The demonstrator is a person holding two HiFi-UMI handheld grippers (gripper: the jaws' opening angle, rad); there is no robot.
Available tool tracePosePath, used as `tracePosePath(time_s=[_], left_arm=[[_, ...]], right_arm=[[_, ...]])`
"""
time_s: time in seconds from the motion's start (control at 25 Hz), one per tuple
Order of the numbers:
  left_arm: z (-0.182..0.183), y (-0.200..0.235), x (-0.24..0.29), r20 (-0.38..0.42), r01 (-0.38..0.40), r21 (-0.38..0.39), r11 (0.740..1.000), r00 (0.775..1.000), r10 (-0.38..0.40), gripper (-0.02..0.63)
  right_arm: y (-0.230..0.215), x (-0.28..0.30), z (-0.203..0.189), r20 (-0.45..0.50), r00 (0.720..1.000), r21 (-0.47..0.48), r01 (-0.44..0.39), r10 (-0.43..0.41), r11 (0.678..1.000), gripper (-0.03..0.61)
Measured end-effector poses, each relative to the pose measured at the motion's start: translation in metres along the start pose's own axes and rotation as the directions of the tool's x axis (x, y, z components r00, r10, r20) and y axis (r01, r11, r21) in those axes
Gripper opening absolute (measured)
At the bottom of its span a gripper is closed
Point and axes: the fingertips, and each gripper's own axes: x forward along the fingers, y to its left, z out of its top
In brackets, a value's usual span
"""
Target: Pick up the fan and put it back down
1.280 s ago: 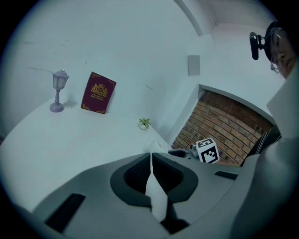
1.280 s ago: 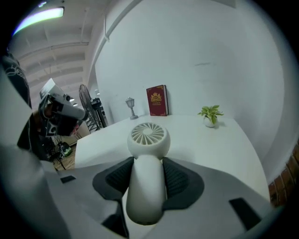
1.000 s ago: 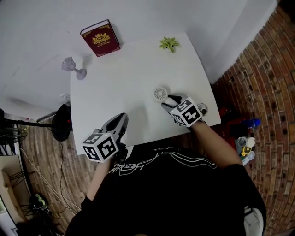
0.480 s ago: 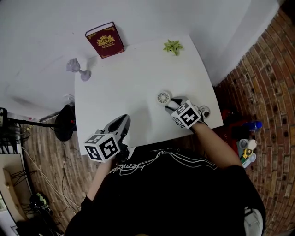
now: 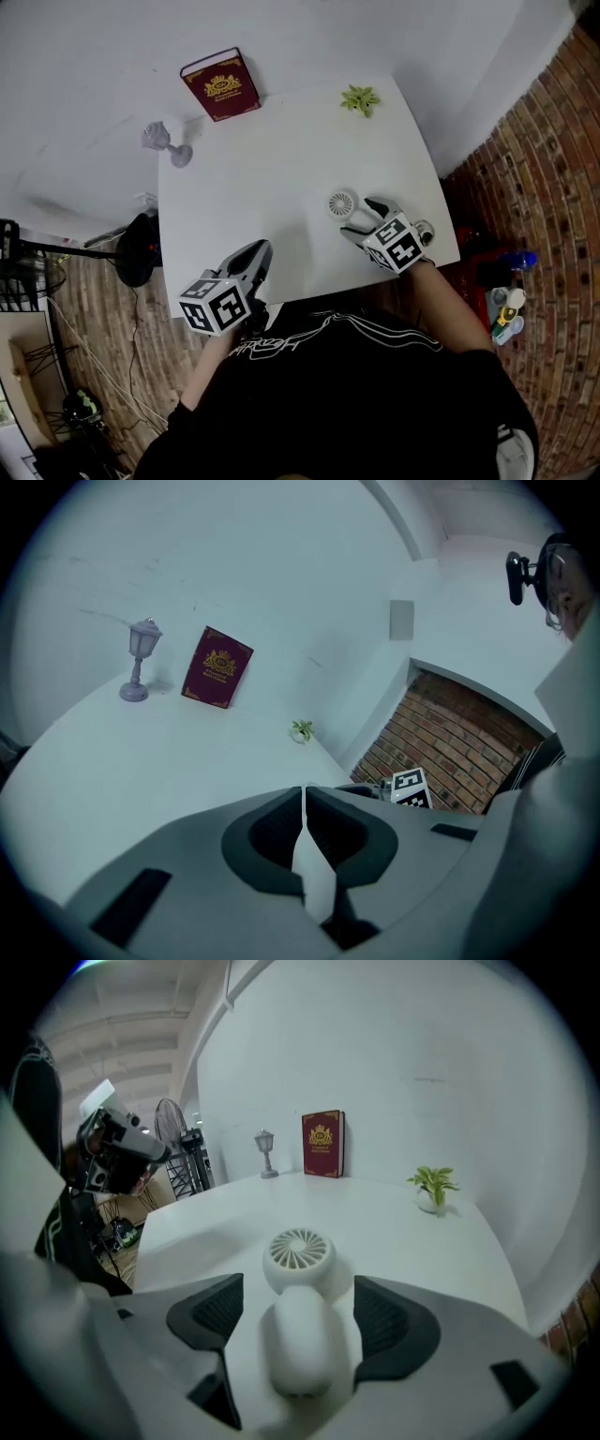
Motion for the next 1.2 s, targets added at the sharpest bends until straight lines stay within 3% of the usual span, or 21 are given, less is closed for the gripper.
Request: tracePosePath(time_s=[0.16, 0.32, 0.4, 0.52, 0.64, 0.72, 0.92, 1.2], left_arm=[[0.002, -0.002, -0.007, 0.010, 0.004, 0.016, 1.000, 1.000, -0.004, 0.038], [0.011, -0.006, -0.016, 0.030, 0.003, 0.032, 0.999, 1.000, -0.004, 0.038], [0.016, -0.012, -0.019, 0.037, 0.010, 0.045, 0.999, 0.999, -0.011, 0.038], [0.024, -0.025, -0.021, 0.045, 0.032, 0.069, 0.997, 0.998, -0.035, 0.038], [0.033, -0.041, -0.022, 0.059, 0.064, 0.097, 0.993, 0.996, -0.070, 0.038], [0.036, -0.051, -0.023, 0.063, 0.088, 0.114, 0.990, 0.993, -0.095, 0.038], [0.049, -0.066, -0.025, 0.071, 0.128, 0.158, 0.979, 0.987, -0.141, 0.038], [0.047, -0.074, -0.025, 0.062, 0.165, 0.187, 0.968, 0.982, -0.179, 0.038]], right_arm=[[0.015, -0.025, 0.031, 0.135, 0.990, 0.022, -0.043, 0.040, 0.999, 0.379], [0.033, -0.056, 0.071, 0.274, 0.958, 0.029, -0.098, 0.086, 0.995, 0.342], [0.043, -0.072, 0.092, 0.350, 0.930, 0.022, -0.131, 0.115, 0.991, 0.278], [0.056, -0.097, 0.115, 0.449, 0.879, 0.014, -0.186, 0.160, 0.982, 0.127], [0.070, -0.114, 0.127, 0.489, 0.843, -0.015, -0.248, 0.224, 0.969, 0.006], [0.075, -0.123, 0.129, 0.498, 0.829, -0.017, -0.283, 0.254, 0.959, 0.003], [0.074, -0.142, 0.141, 0.574, 0.774, 0.077, -0.376, 0.267, 0.923, 0.003], [0.077, -0.149, 0.137, 0.568, 0.786, 0.080, -0.348, 0.244, 0.934, 0.003]])
